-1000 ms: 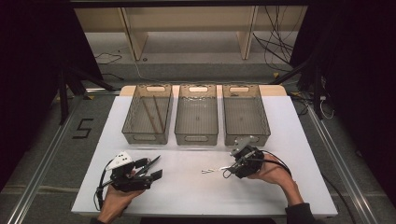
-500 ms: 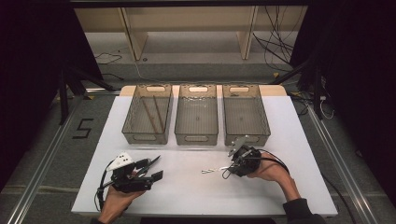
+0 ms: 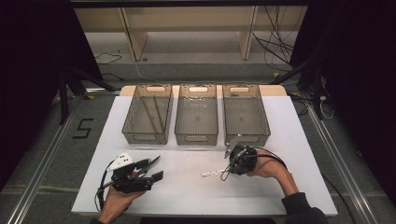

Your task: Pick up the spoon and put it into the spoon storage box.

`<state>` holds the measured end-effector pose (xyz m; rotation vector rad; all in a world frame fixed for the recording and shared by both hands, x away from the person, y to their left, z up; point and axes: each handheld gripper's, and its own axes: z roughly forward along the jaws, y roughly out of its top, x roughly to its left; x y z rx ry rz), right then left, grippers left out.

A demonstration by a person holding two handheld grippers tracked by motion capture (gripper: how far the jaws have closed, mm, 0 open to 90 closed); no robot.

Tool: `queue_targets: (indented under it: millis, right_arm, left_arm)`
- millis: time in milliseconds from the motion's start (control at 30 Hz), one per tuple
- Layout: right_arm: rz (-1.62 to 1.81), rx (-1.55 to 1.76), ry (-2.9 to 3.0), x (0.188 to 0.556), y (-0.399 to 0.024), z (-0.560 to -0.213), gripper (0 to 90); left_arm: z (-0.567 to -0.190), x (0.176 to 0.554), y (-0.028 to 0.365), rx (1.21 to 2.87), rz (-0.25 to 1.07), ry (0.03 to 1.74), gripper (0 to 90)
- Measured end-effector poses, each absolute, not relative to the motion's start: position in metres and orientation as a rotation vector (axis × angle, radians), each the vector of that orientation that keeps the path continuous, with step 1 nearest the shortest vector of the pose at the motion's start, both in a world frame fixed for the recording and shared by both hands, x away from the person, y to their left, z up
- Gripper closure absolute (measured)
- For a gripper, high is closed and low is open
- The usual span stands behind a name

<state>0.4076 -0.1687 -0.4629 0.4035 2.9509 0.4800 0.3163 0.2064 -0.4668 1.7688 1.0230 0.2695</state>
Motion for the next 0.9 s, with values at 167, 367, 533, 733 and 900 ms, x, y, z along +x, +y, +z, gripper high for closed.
queue_targets:
  millis: [167, 367, 533, 733, 900]
  right_arm:
    - [0.468, 0.364, 2.937, 0.404, -0.167, -0.463, 78.2]
    - [0.47, 0.339, 2.94, 0.403, -0.168, -0.462, 80.1]
    - [0.459, 0.312, 2.956, 0.402, -0.169, -0.461, 81.1]
    - [0.447, 0.28, 2.955, 0.397, -0.17, -0.458, 84.2]
    - [0.461, 0.297, 2.95, 0.392, -0.171, -0.454, 86.0]
  left_arm:
    - [-0.467, 0.316, 0.206, 1.774, 0.27, 1.022, 15.9]
    - [-0.467, 0.317, 0.206, 1.774, 0.269, 1.025, 15.9]
    - [-0.467, 0.317, 0.206, 1.781, 0.272, 1.023, 15.9]
    - [-0.468, 0.317, 0.206, 1.773, 0.271, 1.029, 15.9]
    - [-0.467, 0.317, 0.206, 1.778, 0.271, 1.029, 16.0]
